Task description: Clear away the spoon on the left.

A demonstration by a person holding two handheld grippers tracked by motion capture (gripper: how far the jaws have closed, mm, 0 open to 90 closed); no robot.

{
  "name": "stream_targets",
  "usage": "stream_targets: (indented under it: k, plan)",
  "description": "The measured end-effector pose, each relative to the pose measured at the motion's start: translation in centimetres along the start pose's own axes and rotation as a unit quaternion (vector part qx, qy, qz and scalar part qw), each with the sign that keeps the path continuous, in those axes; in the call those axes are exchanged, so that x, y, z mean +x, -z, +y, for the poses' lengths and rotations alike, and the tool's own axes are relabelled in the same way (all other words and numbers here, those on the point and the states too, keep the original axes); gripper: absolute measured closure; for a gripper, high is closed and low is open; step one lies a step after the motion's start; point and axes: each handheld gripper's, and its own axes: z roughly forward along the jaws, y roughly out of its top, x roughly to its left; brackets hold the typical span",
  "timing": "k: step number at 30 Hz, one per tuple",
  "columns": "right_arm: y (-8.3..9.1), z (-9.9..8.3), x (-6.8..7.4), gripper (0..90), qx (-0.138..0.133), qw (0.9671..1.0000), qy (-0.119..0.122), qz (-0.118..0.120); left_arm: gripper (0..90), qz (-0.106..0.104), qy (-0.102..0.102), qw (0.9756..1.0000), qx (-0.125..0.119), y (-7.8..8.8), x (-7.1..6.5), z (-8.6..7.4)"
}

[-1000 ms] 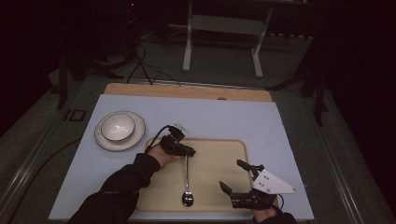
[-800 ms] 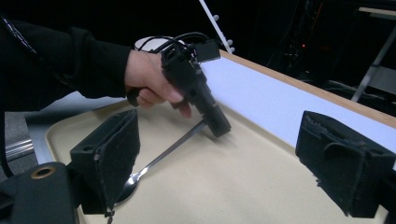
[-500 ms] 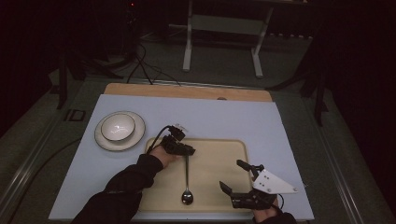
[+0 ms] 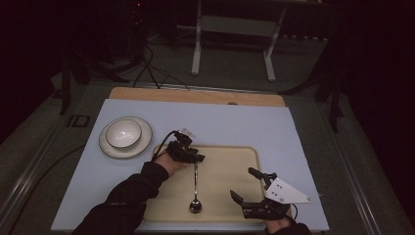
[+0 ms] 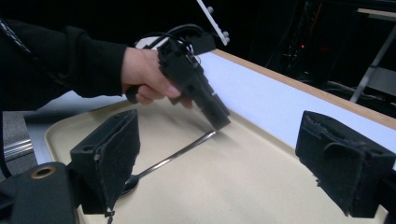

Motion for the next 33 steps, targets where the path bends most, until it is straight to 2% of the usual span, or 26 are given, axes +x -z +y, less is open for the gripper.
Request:
stream_targets:
  k: [2, 3, 7, 9, 11, 13, 14, 16, 18, 22, 27, 31, 33]
  plan:
    - [0.0, 0.0, 0.0, 13.9, 0.001, 1.0, -0.001, -0.001, 48.3, -0.003, -0.006, 1.0, -0.001, 0.3, -0.2, 0.0]
    - [0.0, 0.0, 0.0, 13.9, 0.001, 1.0, -0.001, -0.001, 43.1, -0.007, -0.012, 0.9999, -0.007, 1.0, -0.6, -0.1]
    - [0.0, 0.0, 0.0, 13.9, 0.003, 1.0, -0.001, -0.002, 33.6, -0.026, -0.005, 0.999, -0.035, 2.3, -0.9, -0.5]
    - [0.0, 0.0, 0.0, 13.9, 0.003, 1.0, -0.002, -0.002, 25.7, -0.038, -0.014, 0.9982, -0.044, 3.0, -1.0, -0.6]
    - [0.0, -0.1, 0.0, 14.0, 0.004, 1.0, -0.002, -0.003, 22.6, -0.047, -0.014, 0.997, -0.059, 3.7, -1.1, -0.7]
    - [-0.1, -0.1, 0.0, 13.9, 0.005, 1.0, -0.002, -0.002, 15.3, -0.058, -0.014, 0.9961, -0.065, 4.2, -1.3, -0.8]
    - [-0.1, -0.1, 0.0, 13.9, 0.005, 1.0, -0.002, -0.002, 15.1, -0.063, -0.018, 0.9954, -0.071, 4.5, -1.4, -0.8]
    - [-0.1, -0.1, -0.1, 13.9, 0.005, 1.0, -0.003, -0.002, 8.7, -0.063, -0.027, 0.9943, -0.082, 5.1, -1.8, -1.0]
    - [-0.1, -0.1, -0.1, 13.9, 0.006, 1.0, -0.005, -0.002, 2.0, -0.067, -0.026, 0.9938, -0.085, 5.6, -1.9, -1.0]
    - [-0.2, -0.2, -0.2, 13.9, 0.007, 1.0, -0.006, -0.002, 2.0, -0.051, -0.028, 0.9944, -0.088, 6.7, -2.4, -1.2]
    - [-0.2, -0.2, -0.1, 13.9, 0.009, 0.9999, -0.006, -0.004, 2.0, -0.033, -0.038, 0.9936, -0.101, 8.1, -3.2, -1.7]
    - [-0.2, -0.2, -0.2, 14.0, 0.008, 0.9999, -0.008, -0.004, 2.0, -0.02, -0.055, 0.9935, -0.098, 9.3, -3.8, -1.9]
    - [-0.2, -0.2, -0.2, 13.9, 0.009, 0.9999, -0.007, -0.004, 2.0, -0.013, -0.056, 0.9938, -0.095, 9.8, -4.1, -2.1]
